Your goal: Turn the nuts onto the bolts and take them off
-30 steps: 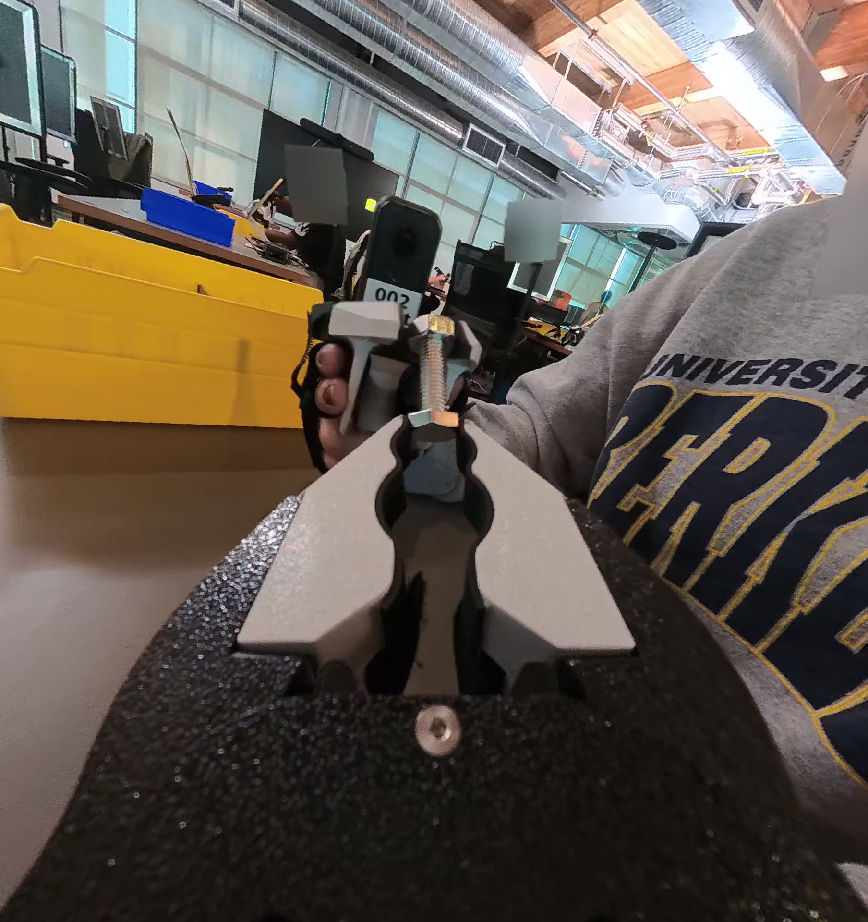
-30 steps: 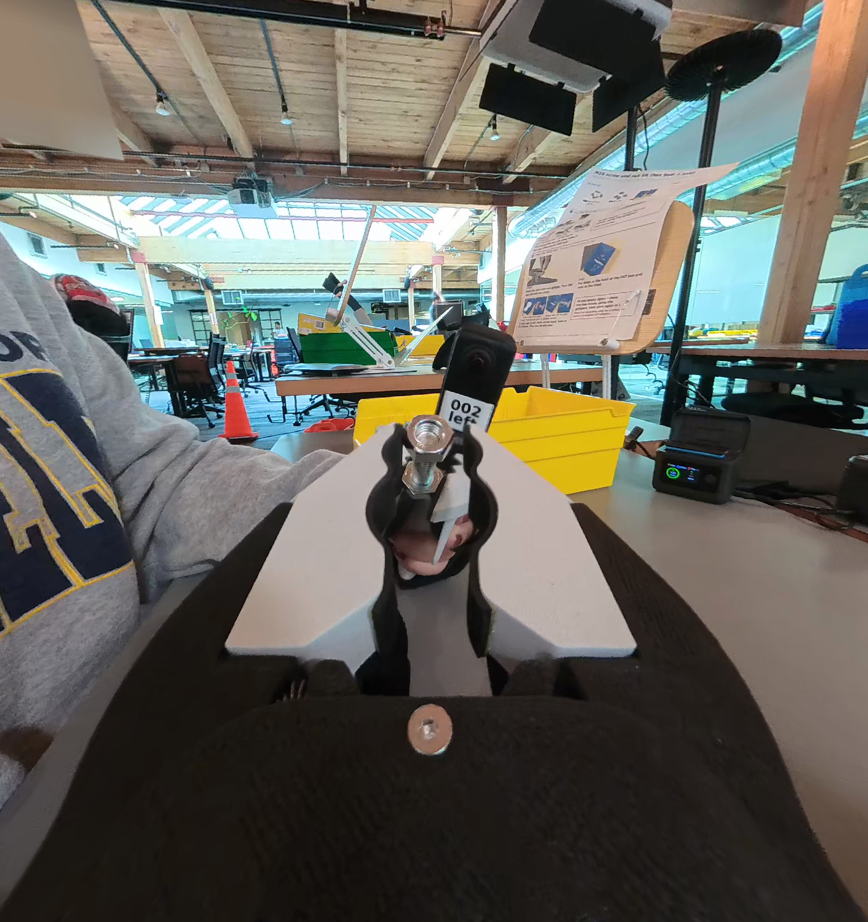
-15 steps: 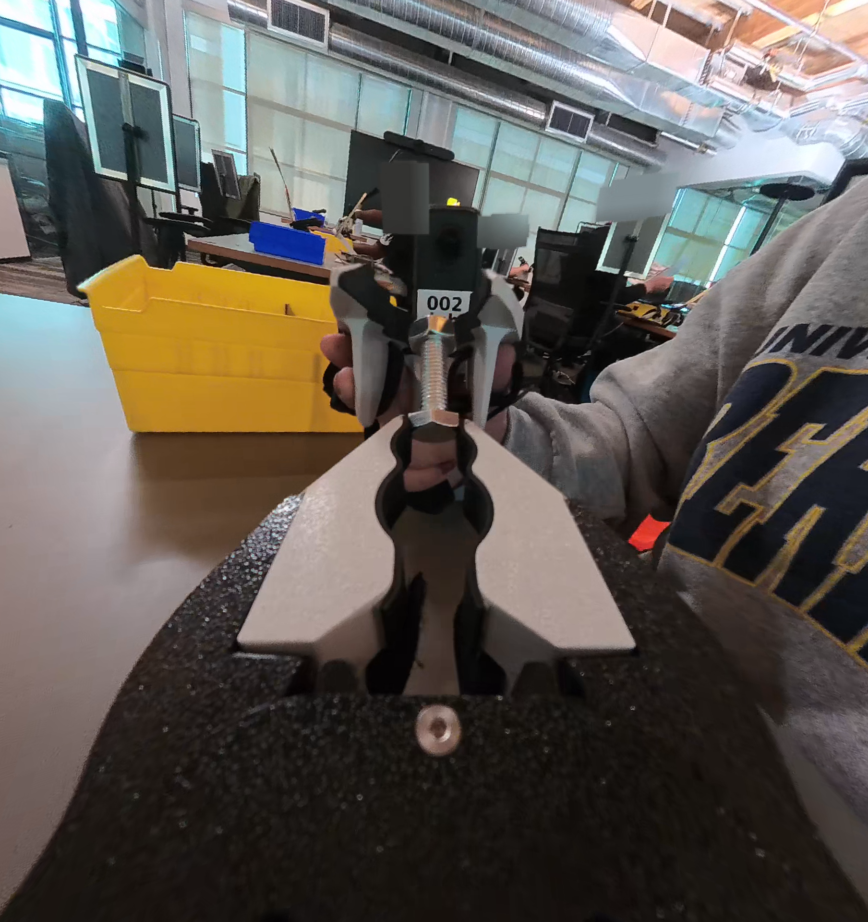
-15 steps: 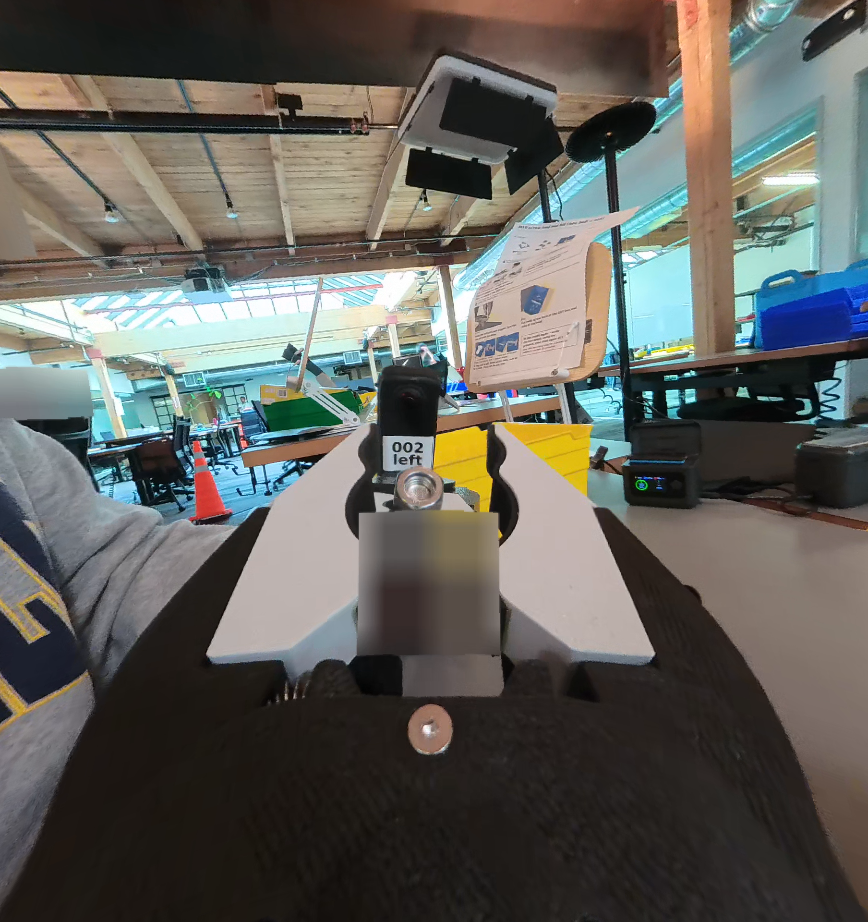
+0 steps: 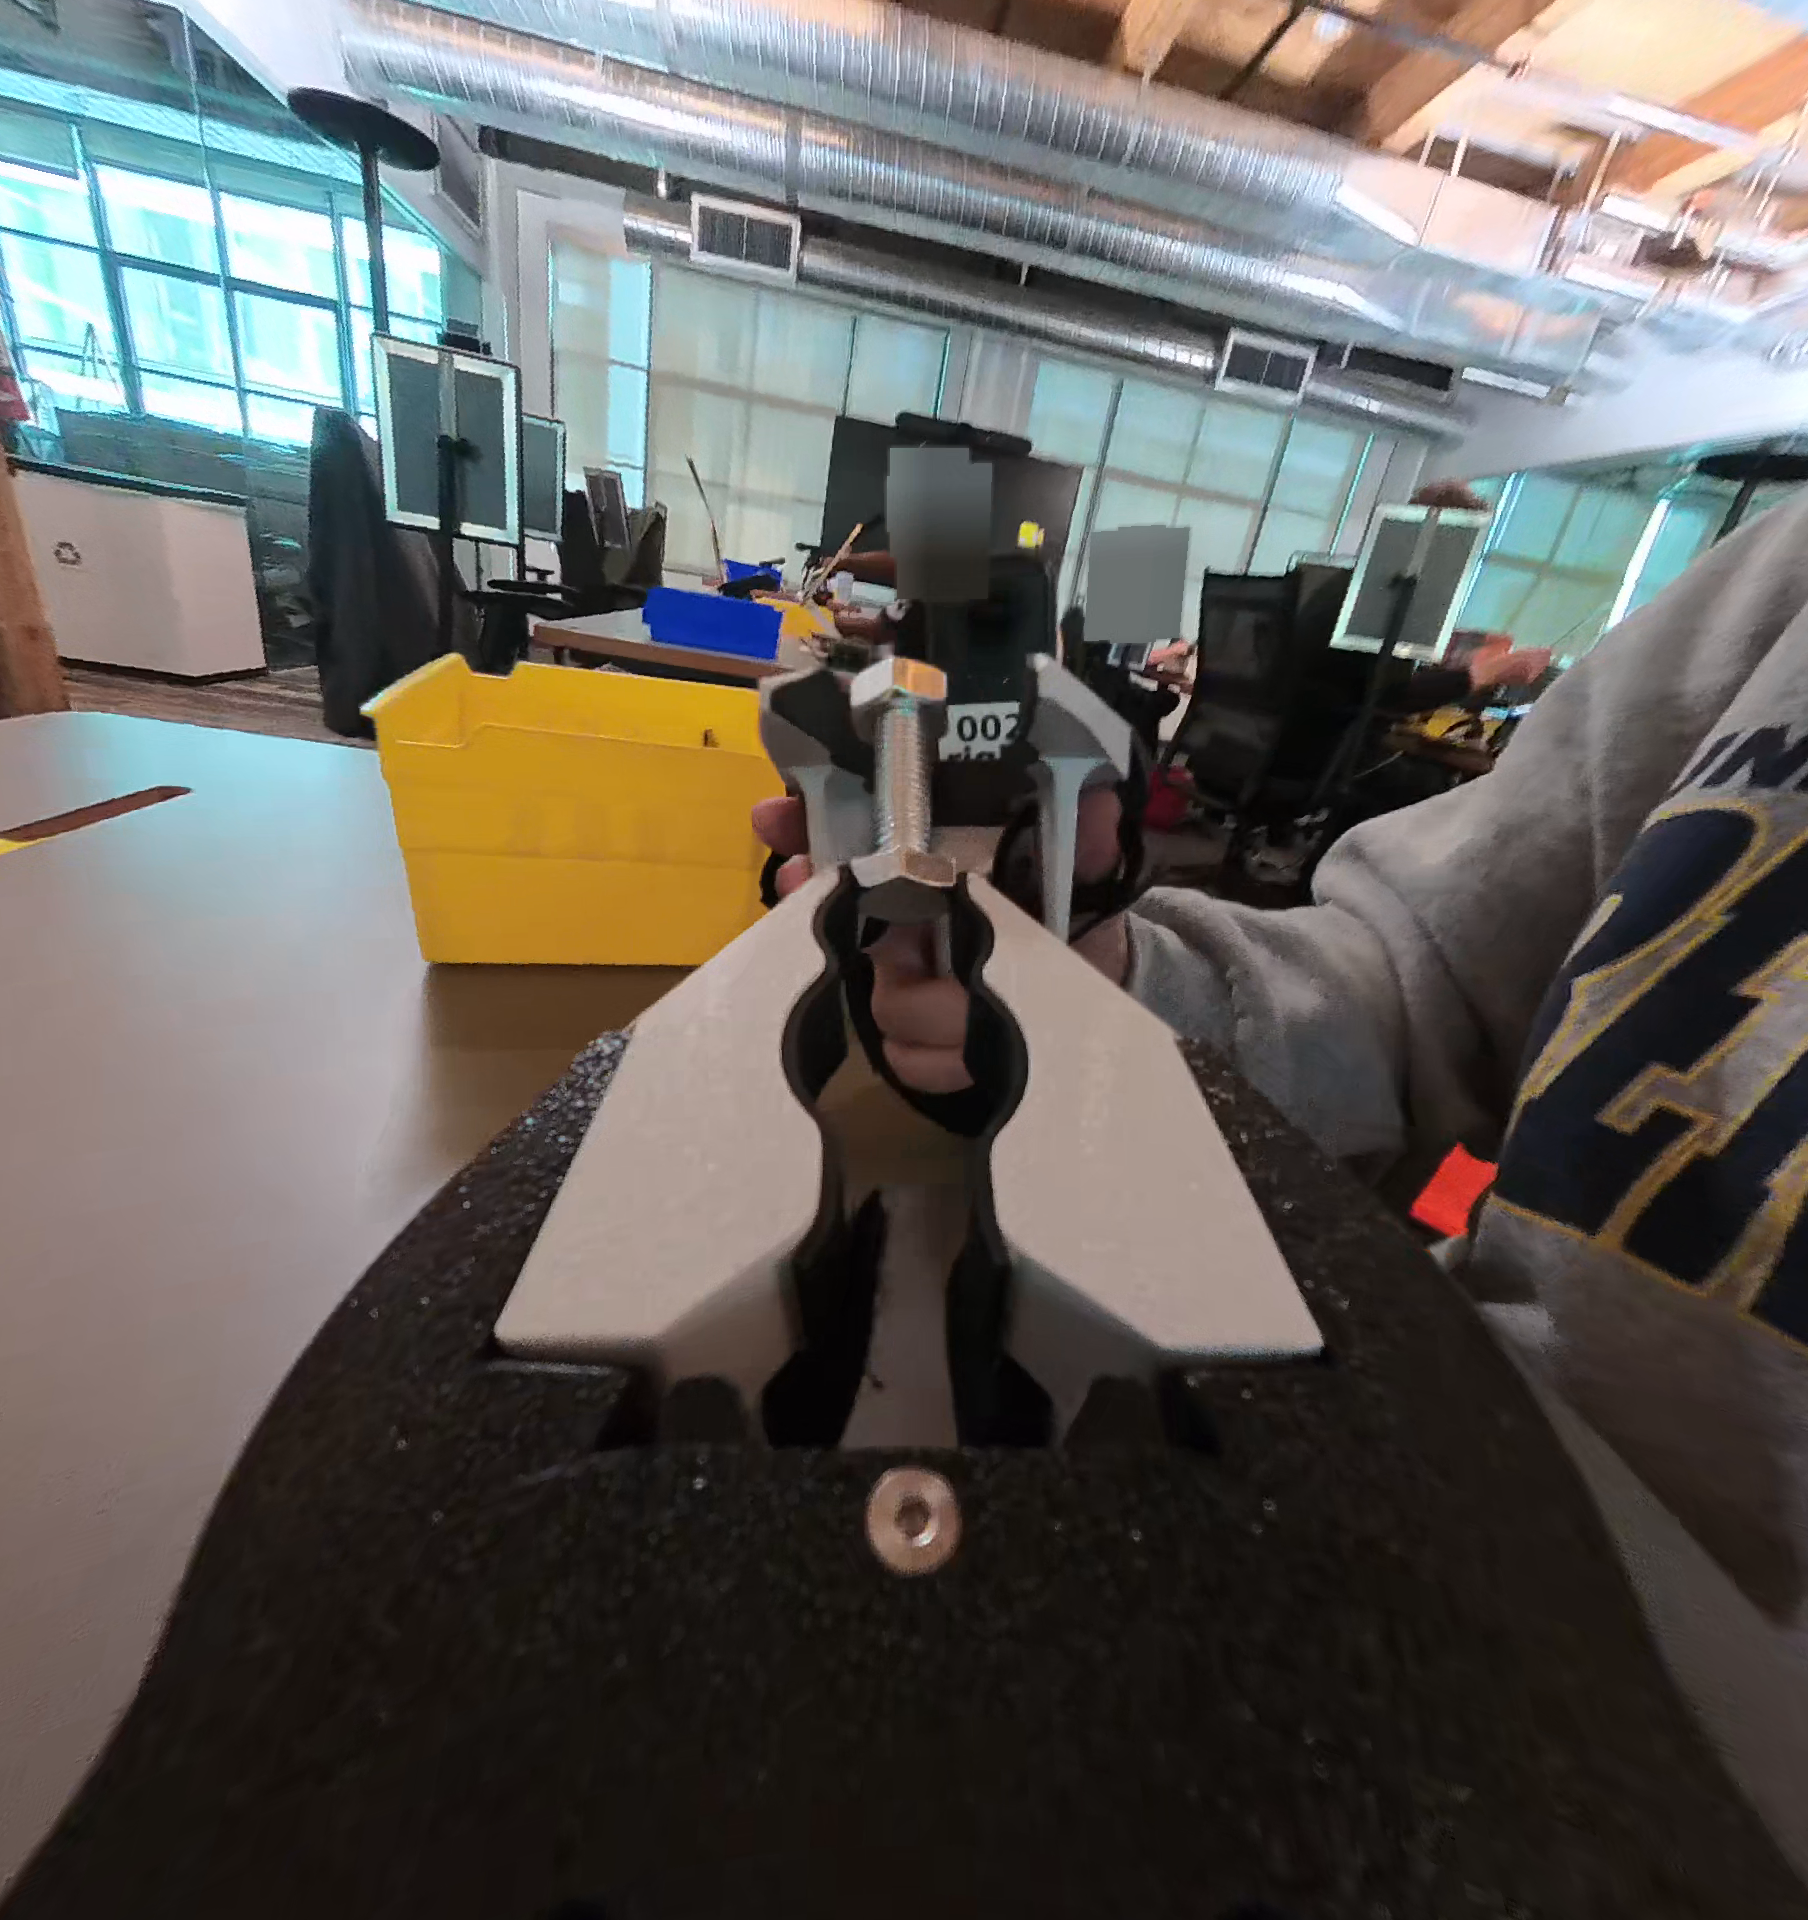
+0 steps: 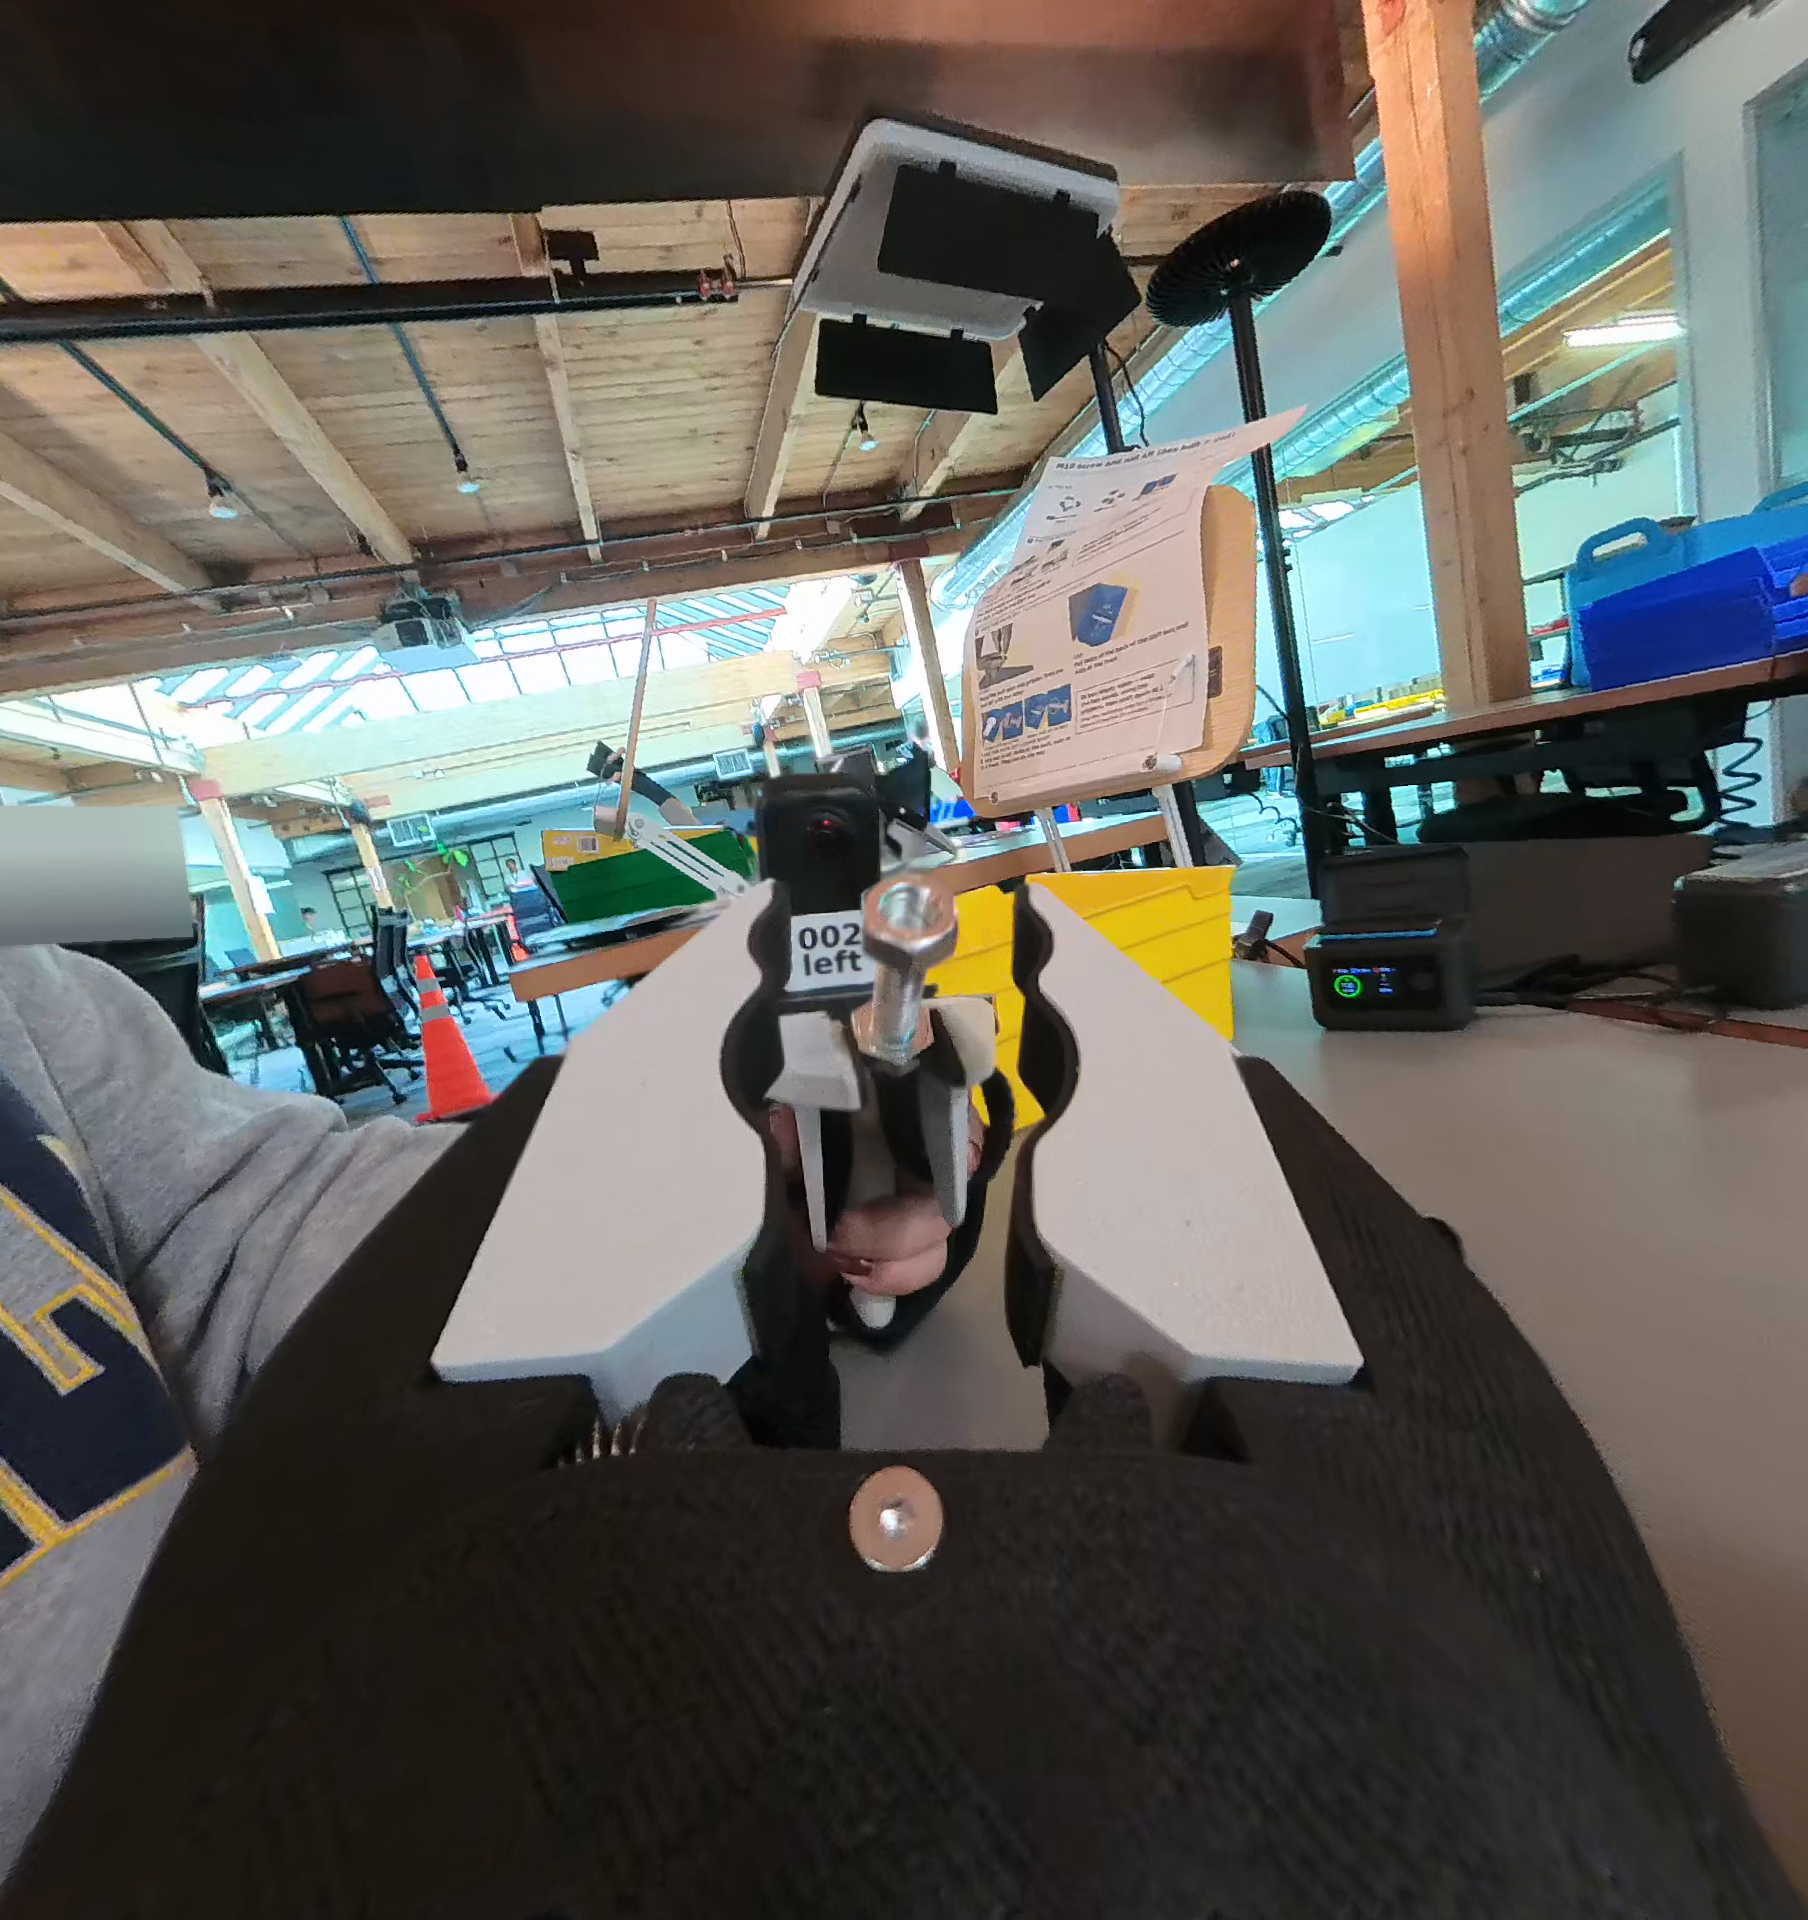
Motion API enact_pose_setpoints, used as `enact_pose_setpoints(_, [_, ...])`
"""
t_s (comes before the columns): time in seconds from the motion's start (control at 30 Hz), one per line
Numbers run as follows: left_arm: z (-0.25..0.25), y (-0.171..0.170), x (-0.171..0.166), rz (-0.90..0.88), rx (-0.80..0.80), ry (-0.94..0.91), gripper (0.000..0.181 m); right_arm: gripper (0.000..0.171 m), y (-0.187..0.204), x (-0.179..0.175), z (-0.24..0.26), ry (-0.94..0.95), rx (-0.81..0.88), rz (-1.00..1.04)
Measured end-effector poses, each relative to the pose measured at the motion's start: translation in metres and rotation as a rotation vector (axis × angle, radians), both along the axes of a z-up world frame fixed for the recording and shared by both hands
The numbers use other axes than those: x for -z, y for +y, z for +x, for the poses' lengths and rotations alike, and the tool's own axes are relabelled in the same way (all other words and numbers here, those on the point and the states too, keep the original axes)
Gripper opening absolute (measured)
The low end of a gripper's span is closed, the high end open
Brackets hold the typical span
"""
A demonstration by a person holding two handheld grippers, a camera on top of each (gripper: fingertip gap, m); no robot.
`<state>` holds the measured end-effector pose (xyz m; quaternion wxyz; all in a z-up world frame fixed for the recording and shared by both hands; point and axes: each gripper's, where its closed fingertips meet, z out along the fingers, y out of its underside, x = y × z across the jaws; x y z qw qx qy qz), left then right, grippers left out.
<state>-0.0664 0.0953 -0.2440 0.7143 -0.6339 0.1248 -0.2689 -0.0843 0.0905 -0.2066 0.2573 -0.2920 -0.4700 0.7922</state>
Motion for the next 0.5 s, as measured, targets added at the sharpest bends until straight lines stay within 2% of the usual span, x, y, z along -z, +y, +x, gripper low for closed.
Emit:
enact_pose_setpoints(0.17, [0.013, 0.001, 0.005, -0.008, 0.023, 0.086, 0.016, 0.041, -0.001, 0.000, -0.004, -0.020, -0.017, -0.057])
enact_pose_setpoints(0.37, [-0.002, -0.009, -0.013, 0.080, 0.003, -0.003, 0.014, 0.038, 0.008, 0.000, -0.001, -0.018, -0.018, -0.085])
enact_pose_setpoints(0.5, [-0.004, -0.006, -0.009, 0.060, -0.033, 0.038, 0.015, 0.033, 0.005, -0.002, 0.002, -0.020, -0.072, -0.122])
